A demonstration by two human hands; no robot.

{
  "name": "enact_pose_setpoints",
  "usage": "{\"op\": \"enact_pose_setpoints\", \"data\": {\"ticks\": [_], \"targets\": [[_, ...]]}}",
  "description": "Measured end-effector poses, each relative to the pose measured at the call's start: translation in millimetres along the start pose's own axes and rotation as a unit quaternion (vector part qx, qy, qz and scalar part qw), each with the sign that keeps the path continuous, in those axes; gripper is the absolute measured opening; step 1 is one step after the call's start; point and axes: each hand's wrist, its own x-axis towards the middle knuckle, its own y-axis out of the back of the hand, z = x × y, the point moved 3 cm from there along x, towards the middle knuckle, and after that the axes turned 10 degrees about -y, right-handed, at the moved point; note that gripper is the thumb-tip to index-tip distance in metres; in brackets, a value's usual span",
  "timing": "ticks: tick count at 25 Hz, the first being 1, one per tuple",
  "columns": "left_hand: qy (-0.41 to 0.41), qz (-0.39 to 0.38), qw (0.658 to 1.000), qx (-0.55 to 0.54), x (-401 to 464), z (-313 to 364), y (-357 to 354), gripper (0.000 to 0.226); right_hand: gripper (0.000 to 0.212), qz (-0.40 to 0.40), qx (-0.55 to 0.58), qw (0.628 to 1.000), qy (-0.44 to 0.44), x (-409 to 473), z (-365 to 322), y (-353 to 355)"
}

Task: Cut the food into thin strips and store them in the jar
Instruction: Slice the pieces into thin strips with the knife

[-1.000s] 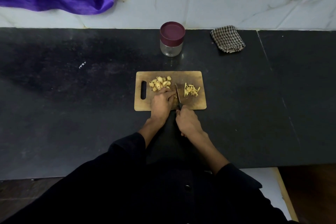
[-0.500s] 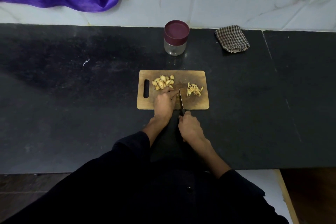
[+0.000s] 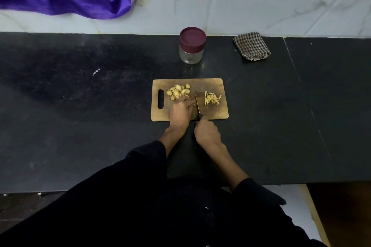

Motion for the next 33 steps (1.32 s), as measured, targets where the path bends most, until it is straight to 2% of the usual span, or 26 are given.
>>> {"op": "enact_pose_setpoints", "data": {"ticks": [8,13,18,33], "targets": [[-0.001,-0.001,1.0,0.003,1,-1,-1,0.02,0.034,-0.016,0.065,0.997,-0.044,3,14,9],[-0.004,0.009,0.998,-0.058,0,-7,4,0.024,0.028,-0.04,0.087,0.995,-0.003,-4,17,8],[0.004,0.019,0.998,-0.067,-1,-6,10,0.025,0.028,-0.038,0.07,0.996,0.032,-3,7,7],[0.024,0.019,0.998,-0.062,0,-7,1,0.021,0.028,-0.034,0.052,0.997,0.04,7,6,3]]}}
